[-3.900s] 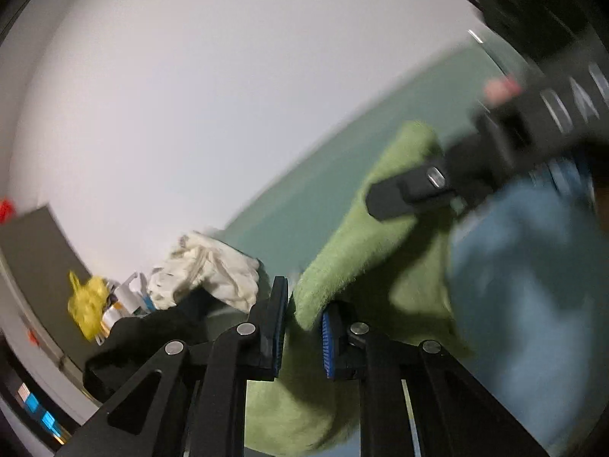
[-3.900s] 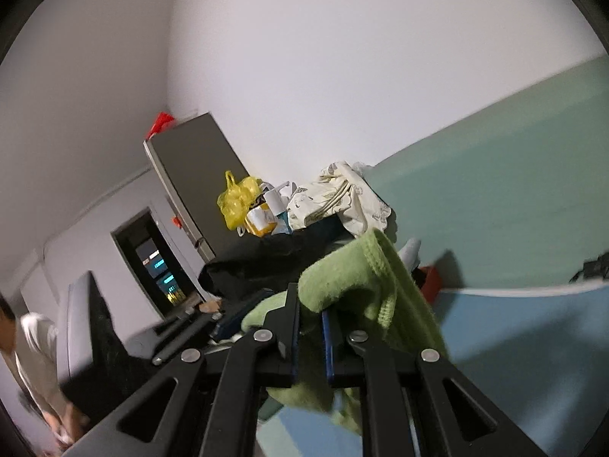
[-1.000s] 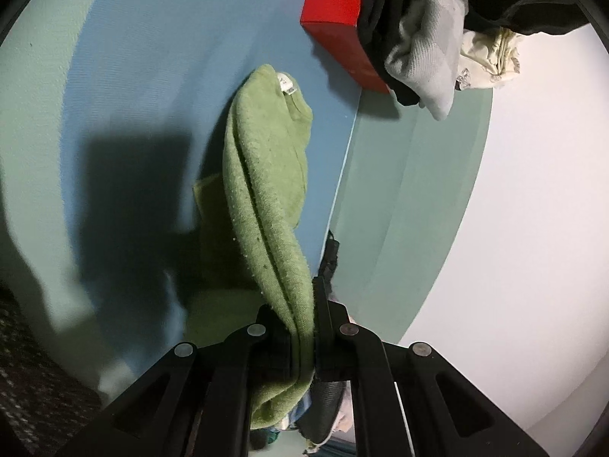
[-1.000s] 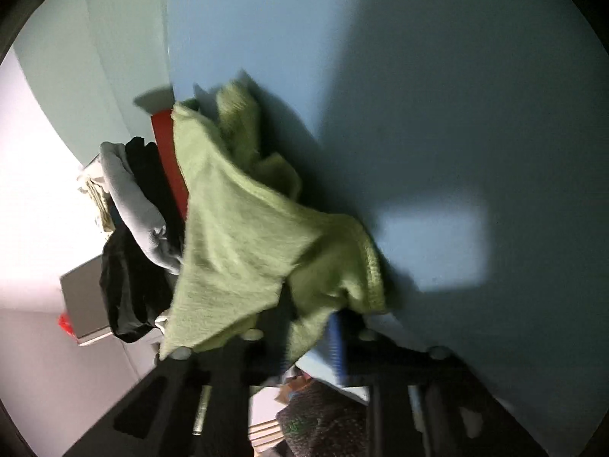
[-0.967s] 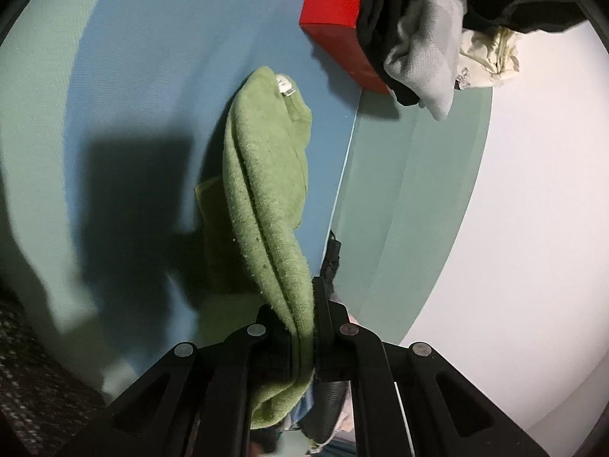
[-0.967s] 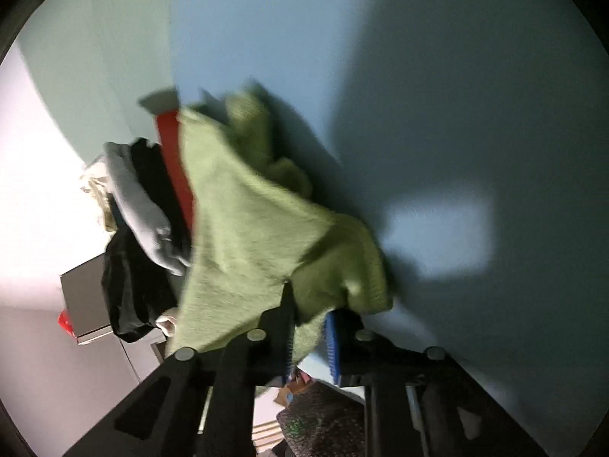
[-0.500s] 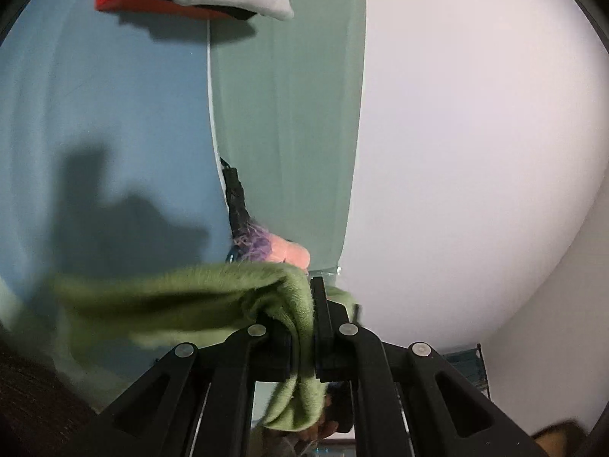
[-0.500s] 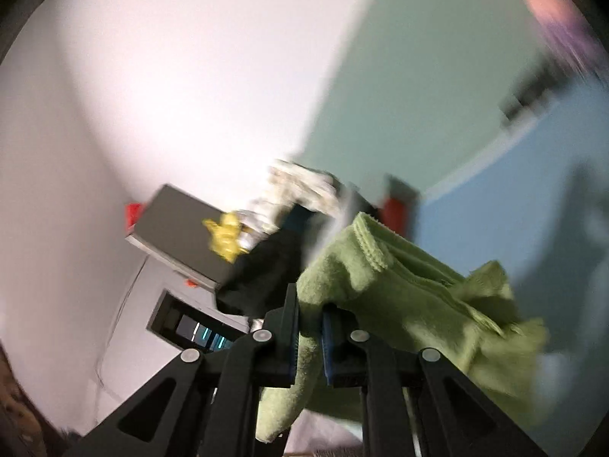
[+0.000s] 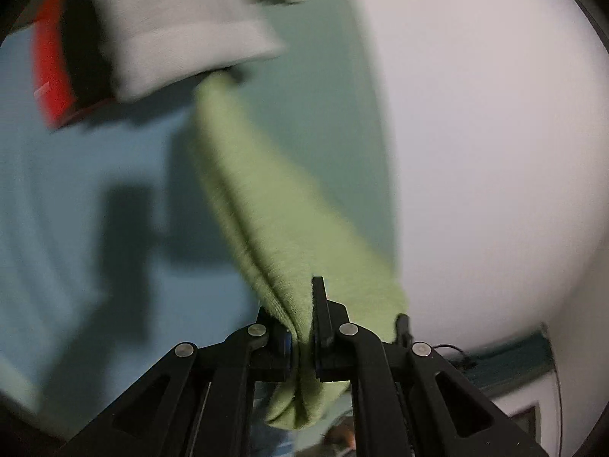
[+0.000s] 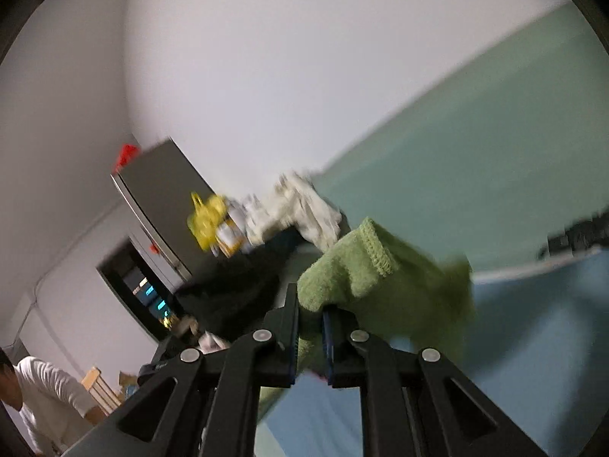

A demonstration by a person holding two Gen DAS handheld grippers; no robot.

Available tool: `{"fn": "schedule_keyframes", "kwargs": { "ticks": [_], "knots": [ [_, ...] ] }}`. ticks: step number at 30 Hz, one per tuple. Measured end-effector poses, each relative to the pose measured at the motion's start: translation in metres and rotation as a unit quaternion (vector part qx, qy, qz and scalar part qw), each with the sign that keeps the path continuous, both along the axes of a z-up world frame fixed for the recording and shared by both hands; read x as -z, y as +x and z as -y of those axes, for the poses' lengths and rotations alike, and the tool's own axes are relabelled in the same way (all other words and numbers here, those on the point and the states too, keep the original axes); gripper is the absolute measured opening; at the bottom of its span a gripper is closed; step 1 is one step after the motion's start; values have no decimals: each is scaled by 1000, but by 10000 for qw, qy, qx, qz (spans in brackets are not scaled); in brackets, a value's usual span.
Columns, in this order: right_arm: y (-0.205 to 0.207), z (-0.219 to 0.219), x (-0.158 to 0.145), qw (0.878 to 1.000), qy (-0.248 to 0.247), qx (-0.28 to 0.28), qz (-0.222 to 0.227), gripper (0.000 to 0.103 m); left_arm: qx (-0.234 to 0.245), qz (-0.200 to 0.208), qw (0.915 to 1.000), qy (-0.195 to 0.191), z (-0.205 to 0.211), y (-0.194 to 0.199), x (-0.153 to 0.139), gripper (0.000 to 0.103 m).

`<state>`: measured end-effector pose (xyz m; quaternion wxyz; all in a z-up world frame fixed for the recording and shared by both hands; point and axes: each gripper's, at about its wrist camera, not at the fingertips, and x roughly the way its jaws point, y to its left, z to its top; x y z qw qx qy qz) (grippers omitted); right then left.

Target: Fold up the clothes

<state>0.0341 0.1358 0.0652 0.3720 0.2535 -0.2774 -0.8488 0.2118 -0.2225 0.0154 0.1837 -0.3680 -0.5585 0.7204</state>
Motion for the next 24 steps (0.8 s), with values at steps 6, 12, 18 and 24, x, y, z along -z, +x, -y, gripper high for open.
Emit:
{"fn": "schedule_keyframes", "kwargs": {
  "ticks": [6, 12, 18, 24],
  "knots": [
    [10, 11, 153, 9754, 677, -42, 2098, 11, 506, 1929, 9774, -697, -13, 30, 142, 7],
    [56, -12, 288, 9075, 974, 43, 4085, 10, 602, 2685, 9593, -641, -21, 66, 197, 7],
    [60, -17, 281, 9077, 1380, 50, 3963, 9, 722, 2521, 9626, -687, -33, 71, 169, 7],
    [62, -16, 262, 9122, 2147, -29, 3490, 29, 635, 2825, 9520, -992, -28, 85, 178, 8]
  ]
}}
